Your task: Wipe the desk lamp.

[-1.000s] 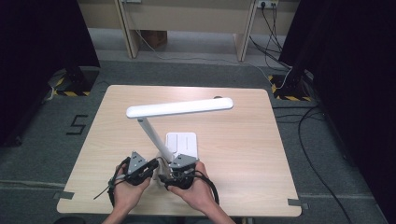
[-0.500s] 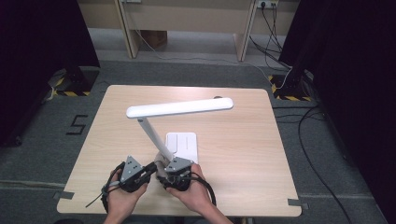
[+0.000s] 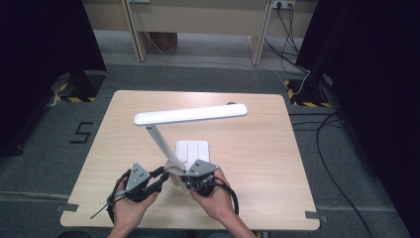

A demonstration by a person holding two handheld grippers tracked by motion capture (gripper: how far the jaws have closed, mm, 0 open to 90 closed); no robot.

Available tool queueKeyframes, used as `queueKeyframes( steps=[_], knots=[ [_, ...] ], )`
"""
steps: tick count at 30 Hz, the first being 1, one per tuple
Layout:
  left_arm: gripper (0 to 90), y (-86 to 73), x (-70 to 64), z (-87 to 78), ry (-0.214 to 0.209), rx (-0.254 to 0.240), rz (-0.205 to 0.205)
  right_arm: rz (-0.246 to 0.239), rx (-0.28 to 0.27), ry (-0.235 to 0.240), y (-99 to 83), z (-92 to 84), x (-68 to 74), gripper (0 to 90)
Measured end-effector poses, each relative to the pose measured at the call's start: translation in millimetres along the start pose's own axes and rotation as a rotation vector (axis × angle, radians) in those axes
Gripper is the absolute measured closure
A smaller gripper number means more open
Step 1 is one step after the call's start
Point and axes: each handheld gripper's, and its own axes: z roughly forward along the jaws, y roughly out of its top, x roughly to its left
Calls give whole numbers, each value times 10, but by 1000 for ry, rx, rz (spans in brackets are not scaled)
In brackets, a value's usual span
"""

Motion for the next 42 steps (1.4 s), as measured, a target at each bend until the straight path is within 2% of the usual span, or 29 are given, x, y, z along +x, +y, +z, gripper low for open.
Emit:
queueKeyframes(
  steps=[4, 5, 6, 8, 10, 13, 15, 17, 18, 19, 21, 23, 24, 25, 30, 32, 35, 39, 41, 42],
  knots=[
    [577, 43, -20, -22, -14, -39, 7, -10, -34, -60, 98, -145, -76, 833],
    [576, 54, -24, -39, -9, -54, 17, -22, -53, -101, 163, -215, -109, 835],
    [576, 54, -24, -39, -9, -54, 17, -22, -53, -101, 163, -215, -109, 835],
    [576, 63, -18, -70, -2, -82, 5, -24, -81, -140, 227, -282, -151, 835],
    [576, 76, -9, -91, 4, -80, 5, -31, -121, -178, 302, -353, -244, 835],
    [589, 52, 24, -63, 18, -51, 4, -36, -133, -184, 352, -375, -265, 835],
    [608, 0, 67, 4, 26, -6, 9, -66, -161, -178, 434, -385, -227, 834],
    [617, -85, 121, 118, 7, 42, -43, -76, -171, -175, 458, -391, -207, 834],
    [639, -108, 141, 155, 8, 52, -49, -95, -193, -173, 486, -393, -188, 834],
    [651, -138, 165, 215, 16, 71, -44, -86, -198, -171, 503, -400, -165, 834],
    [696, -169, 187, 295, 22, 95, -41, -98, -229, -170, 559, -413, -137, 834],
    [762, -191, 205, 374, 39, 110, -23, -121, -270, -180, 673, -448, -101, 834],
    [762, -198, 216, 410, 40, 116, -24, -121, -270, -180, 673, -448, -101, 834],
    [797, -205, 224, 442, 38, 121, -27, -136, -288, -183, 752, -458, -86, 834],
    [836, -267, 231, 572, 4, 136, -13, -167, -308, -188, 874, -442, -58, 833],
    [845, -297, 235, 608, -14, 139, -24, -178, -316, -189, 914, -424, -27, 833],
    [867, -322, 242, 634, -19, 154, -14, -208, -320, -198, 961, -411, -1, 833],
    [885, -346, 231, 659, -44, 175, -15, -204, -333, -200, 1003, -412, 6, 832],
    [887, -356, 227, 673, -39, 177, -7, -210, -341, -204, 1028, -423, 9, 832],
    [886, -362, 222, 683, -56, 189, -14, -216, -344, -202, 1039, -429, 8, 832]
  ],
)
